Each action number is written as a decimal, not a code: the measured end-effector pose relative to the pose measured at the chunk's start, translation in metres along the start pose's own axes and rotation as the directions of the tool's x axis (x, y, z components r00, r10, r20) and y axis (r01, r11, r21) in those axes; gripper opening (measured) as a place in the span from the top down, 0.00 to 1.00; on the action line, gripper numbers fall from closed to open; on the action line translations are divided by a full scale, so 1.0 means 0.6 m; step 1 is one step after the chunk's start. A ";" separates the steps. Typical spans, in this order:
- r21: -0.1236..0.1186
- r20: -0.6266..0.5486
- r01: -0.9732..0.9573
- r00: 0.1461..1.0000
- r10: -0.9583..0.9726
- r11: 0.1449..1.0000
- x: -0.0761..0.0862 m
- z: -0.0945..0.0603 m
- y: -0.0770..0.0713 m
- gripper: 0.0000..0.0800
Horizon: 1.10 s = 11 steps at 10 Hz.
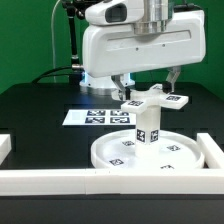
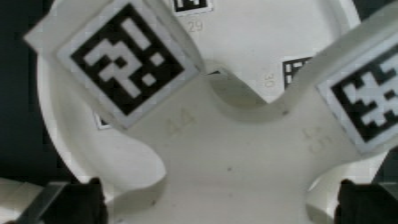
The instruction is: Assemble round table
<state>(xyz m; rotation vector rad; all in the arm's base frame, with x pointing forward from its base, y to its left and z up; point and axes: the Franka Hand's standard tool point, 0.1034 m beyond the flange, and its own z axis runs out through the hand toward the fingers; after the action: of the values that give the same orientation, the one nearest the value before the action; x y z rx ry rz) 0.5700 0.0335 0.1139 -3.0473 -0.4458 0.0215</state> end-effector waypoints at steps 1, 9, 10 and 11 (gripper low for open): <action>-0.004 -0.007 -0.002 1.000 0.002 1.000 0.002 0.000 -0.002 0.19; -0.001 0.006 -0.093 0.996 0.093 0.996 -0.016 -0.001 0.001 0.19; -0.001 0.005 -0.124 0.992 0.124 0.992 -0.019 -0.004 -0.003 0.19; 0.001 0.008 -0.148 0.989 0.148 0.989 -0.019 -0.008 -0.005 0.19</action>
Offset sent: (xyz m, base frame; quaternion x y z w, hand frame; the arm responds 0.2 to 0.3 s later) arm -0.0047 0.0067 0.0126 0.0108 -0.0387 -0.0601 0.9974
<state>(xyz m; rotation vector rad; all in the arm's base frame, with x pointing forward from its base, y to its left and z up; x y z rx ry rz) 0.5585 0.0331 0.1192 -3.0726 -0.2193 0.0415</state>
